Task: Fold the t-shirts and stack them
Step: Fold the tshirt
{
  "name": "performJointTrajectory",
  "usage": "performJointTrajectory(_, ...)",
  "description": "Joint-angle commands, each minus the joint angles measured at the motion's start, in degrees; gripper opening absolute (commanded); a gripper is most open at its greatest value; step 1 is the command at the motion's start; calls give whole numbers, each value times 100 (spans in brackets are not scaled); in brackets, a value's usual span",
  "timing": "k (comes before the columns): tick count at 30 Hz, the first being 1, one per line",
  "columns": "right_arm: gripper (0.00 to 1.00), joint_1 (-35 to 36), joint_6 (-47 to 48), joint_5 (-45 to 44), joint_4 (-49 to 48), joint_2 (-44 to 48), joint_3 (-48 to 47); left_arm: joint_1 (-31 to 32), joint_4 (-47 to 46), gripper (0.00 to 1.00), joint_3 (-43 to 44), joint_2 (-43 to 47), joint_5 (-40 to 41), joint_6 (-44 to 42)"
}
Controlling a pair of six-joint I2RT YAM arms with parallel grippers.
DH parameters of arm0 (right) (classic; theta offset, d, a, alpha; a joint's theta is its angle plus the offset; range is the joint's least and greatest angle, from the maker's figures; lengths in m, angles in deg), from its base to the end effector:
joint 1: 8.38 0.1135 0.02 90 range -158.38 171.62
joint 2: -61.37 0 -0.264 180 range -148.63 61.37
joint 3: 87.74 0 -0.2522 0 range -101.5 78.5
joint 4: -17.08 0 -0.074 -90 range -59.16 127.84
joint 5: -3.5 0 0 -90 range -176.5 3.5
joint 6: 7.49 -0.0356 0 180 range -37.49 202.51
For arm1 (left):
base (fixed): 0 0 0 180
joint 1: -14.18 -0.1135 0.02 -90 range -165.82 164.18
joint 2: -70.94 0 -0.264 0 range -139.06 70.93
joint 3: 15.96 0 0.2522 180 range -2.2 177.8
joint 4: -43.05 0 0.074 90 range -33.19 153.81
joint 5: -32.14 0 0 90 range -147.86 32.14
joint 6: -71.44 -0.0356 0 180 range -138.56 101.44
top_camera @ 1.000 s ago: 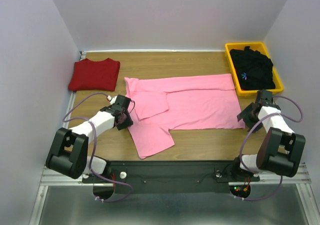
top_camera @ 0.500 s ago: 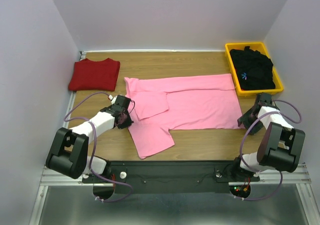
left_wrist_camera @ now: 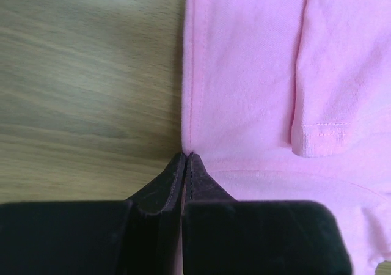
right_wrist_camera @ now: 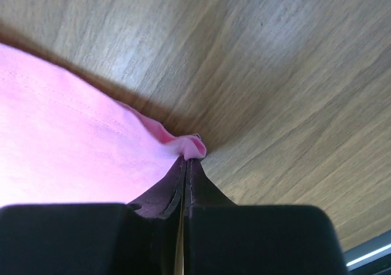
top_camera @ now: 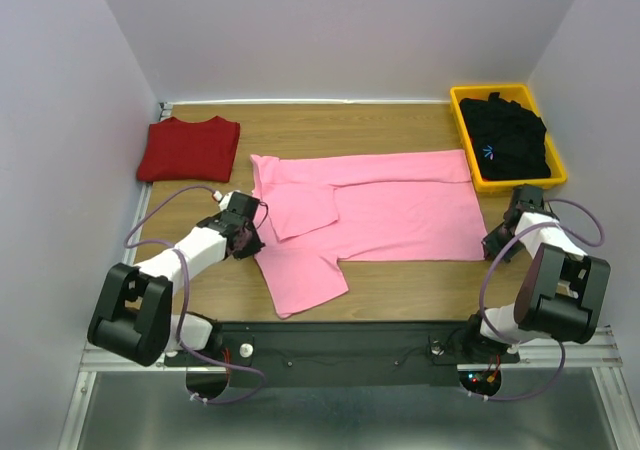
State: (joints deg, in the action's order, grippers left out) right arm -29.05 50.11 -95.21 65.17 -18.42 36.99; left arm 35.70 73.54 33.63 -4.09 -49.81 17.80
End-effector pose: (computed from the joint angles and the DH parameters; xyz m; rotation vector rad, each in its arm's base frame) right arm 0.2182 -0.0881 0.1645 1.2891 2.5081 -0.1696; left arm 0.2258 -0.0837 0.1697 -0.3833 2.5183 -0.2208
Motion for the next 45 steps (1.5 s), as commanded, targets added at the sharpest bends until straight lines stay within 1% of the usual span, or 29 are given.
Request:
performJointTrajectory(1,1,-25,-29,-26,-198,270,-181,-209,418,0,-33,515,398,73)
performJointTrajectory(5,1,-25,-3,36,-49,525,-321,-376,664,0,99,664,381,64)
performJointTrajectory(10,1,-25,111,62,214,789,-576,-534,761,0,213,726,293,-32)
performJointTrajectory(15,1,-25,182,124,355,886,-901,-736,893,0,468,787,267,-199)
performJointTrajectory(18,1,-25,234,203,373,746,-1095,-973,876,0,573,761,214,-340)
performJointTrajectory(25,1,-25,296,580,303,157,-1657,-1185,841,0,1030,542,65,-595)
performJointTrajectory(30,1,-25,322,1151,93,-387,-2000,-1211,691,0,1232,121,-216,-700)
performJointTrajectory(33,1,-25,296,1327,4,-572,-2158,-1229,639,0,1373,-38,-287,-709)
performJointTrajectory(45,1,27,305,1697,-286,-1451,-2589,-1317,436,0,1962,-987,-489,-850)
